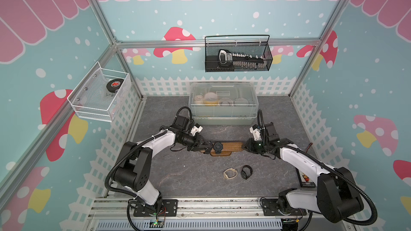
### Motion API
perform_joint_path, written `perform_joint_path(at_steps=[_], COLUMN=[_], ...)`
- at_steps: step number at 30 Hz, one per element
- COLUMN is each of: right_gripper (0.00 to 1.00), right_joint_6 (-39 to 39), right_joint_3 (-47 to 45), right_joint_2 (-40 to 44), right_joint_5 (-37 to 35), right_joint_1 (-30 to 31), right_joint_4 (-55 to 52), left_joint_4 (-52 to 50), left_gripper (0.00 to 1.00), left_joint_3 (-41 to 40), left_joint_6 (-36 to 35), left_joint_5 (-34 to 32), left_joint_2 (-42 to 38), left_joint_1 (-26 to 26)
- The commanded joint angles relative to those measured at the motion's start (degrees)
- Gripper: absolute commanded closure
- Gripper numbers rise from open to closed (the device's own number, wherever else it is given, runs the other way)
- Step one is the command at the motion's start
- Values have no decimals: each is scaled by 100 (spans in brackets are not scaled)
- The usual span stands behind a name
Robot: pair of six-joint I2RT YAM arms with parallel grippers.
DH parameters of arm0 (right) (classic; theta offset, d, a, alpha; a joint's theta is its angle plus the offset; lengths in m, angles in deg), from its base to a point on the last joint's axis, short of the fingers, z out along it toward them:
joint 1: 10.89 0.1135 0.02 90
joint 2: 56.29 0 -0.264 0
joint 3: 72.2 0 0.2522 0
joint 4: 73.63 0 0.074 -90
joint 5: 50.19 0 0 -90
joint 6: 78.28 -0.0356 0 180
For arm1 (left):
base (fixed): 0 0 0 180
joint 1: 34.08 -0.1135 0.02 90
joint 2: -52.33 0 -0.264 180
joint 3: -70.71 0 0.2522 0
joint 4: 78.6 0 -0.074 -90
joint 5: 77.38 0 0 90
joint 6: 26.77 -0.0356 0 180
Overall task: Place watch on stand
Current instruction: Place the watch on the stand.
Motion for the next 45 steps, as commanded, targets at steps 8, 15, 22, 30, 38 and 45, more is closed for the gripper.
perform_joint_path(at_steps=[8, 15, 22, 30, 38, 45], right_gripper=[77, 77, 77, 77, 77, 77], right_joint_6=[82, 78, 87, 83, 83, 74], right_joint_3=[104, 84, 55, 34, 31, 6], right_joint_2=[44, 119, 210, 305, 332, 360], right_joint_5=[23, 7, -3, -12, 5, 8], right_joint_1=[-11, -18, -11, -9, -13, -9], right_joint_4=[-109, -136, -176, -219, -240, -235], left_joint_4=[46, -97, -368, -501, -894, -926], left_gripper=[65, 63, 59, 59, 62, 63], left_joint_3=[59, -28, -34, -130, 46, 430], left_joint_6=[36, 41, 32, 6, -52, 159], left_joint_5=[-121, -322, -618, -754, -967, -1060], left_joint_2=[-188, -451, -765, -941, -1313, -1428], left_joint_1=[16, 17, 15, 15, 15, 332])
